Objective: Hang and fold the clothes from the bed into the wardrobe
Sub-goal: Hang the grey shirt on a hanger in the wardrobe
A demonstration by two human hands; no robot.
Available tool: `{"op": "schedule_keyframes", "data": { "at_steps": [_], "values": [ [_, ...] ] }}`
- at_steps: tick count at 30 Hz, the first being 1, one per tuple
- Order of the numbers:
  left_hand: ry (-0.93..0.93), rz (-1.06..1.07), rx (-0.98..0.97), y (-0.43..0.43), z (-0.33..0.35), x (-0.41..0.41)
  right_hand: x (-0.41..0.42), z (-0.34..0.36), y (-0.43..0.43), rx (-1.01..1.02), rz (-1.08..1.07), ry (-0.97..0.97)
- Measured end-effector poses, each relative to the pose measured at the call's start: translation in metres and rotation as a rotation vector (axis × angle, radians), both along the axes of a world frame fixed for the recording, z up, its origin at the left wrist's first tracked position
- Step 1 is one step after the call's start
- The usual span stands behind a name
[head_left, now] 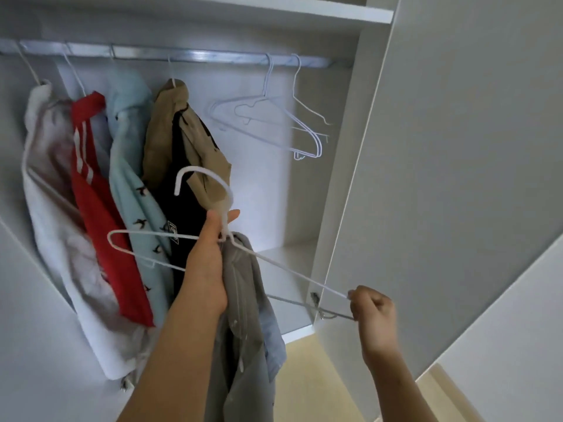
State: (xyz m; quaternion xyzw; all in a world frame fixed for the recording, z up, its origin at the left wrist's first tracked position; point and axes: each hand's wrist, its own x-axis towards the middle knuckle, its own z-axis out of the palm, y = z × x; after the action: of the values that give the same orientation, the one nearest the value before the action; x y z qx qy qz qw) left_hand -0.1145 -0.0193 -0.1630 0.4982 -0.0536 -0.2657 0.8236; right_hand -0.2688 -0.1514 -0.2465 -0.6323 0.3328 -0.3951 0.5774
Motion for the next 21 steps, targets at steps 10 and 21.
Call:
{"op": "schedule_keyframes", "data": {
  "at_steps": [10, 21],
  "values": [
    [-0.112, -0.031, 0.325, -0.029, -0.031, -0.093, -0.061, 0.010, 0.009, 0.086, 0.560, 0.154],
    [-0.287, -0.247, 0.470, -0.029, -0.039, -0.120, -0.061, 0.026, 0.020, -0.031, 0.568, 0.070]
  ]
}}
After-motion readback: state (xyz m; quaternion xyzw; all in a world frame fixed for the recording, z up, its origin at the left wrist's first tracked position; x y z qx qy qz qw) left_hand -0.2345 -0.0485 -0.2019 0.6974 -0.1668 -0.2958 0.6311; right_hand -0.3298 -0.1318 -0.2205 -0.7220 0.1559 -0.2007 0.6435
